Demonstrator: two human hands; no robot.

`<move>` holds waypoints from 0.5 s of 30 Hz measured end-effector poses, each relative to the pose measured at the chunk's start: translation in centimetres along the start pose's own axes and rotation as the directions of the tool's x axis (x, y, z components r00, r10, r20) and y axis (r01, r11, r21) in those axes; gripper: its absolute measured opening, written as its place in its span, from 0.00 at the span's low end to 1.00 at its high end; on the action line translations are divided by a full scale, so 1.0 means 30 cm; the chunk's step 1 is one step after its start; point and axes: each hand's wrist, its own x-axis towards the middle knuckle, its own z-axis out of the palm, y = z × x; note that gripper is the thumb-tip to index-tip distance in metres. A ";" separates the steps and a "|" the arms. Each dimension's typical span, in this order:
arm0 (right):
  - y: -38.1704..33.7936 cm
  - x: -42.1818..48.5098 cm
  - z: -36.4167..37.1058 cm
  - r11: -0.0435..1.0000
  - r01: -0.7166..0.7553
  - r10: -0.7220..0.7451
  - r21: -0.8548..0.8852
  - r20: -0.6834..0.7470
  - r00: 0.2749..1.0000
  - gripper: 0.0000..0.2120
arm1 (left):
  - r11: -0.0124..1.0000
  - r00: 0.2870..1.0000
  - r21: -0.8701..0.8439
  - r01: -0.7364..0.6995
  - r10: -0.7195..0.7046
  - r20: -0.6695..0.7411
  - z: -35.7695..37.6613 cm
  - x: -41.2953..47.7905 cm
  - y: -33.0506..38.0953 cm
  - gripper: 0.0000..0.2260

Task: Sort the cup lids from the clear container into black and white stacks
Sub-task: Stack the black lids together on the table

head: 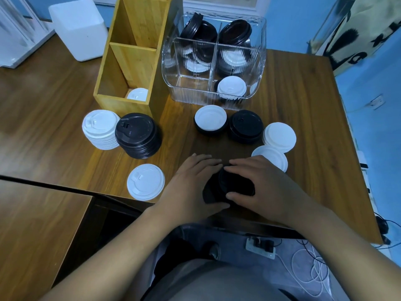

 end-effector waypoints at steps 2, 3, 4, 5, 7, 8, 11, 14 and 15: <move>-0.002 0.000 -0.002 1.000 0.002 -0.002 -0.017 0.007 1.000 0.33 | 1.000 1.000 -0.006 0.011 -0.011 0.013 -0.002 0.000 0.003 0.37; 0.000 0.000 -0.001 1.000 0.003 -0.003 -0.023 0.003 1.000 0.33 | 1.000 0.999 -0.010 0.020 -0.020 0.026 -0.004 0.001 0.003 0.37; 0.003 0.000 0.001 1.000 0.006 -0.006 -0.021 -0.004 1.000 0.32 | 0.999 0.999 -0.015 0.031 -0.030 0.039 -0.006 0.002 0.004 0.38; 0.006 0.000 0.001 1.000 0.009 -0.010 -0.009 -0.007 1.000 0.31 | 0.999 0.998 -0.022 0.040 -0.039 0.048 -0.009 0.002 0.005 0.38; 0.011 0.001 -0.001 1.000 0.018 -0.018 0.023 -0.002 1.000 0.32 | 0.998 0.998 -0.035 0.043 -0.041 0.052 -0.013 0.003 0.007 0.38; 0.014 0.004 -0.003 0.999 0.018 -0.019 0.036 0.006 1.000 0.33 | 0.999 0.998 -0.037 0.040 -0.038 0.052 -0.014 0.004 0.009 0.38; 0.014 0.015 -0.010 0.998 0.010 -0.012 0.065 0.023 1.000 0.36 | 0.999 0.999 -0.043 0.020 -0.018 0.049 -0.016 0.006 0.010 0.38; 0.008 0.030 -0.016 0.999 0.015 -0.016 0.036 0.042 0.999 0.38 | 0.999 0.999 -0.050 -0.001 0.003 0.051 -0.020 0.004 0.003 0.38; 0.006 0.033 -0.019 1.000 0.014 -0.015 0.026 0.047 0.999 0.38 | 0.998 0.999 -0.061 0.000 0.003 0.047 -0.019 0.003 0.001 0.38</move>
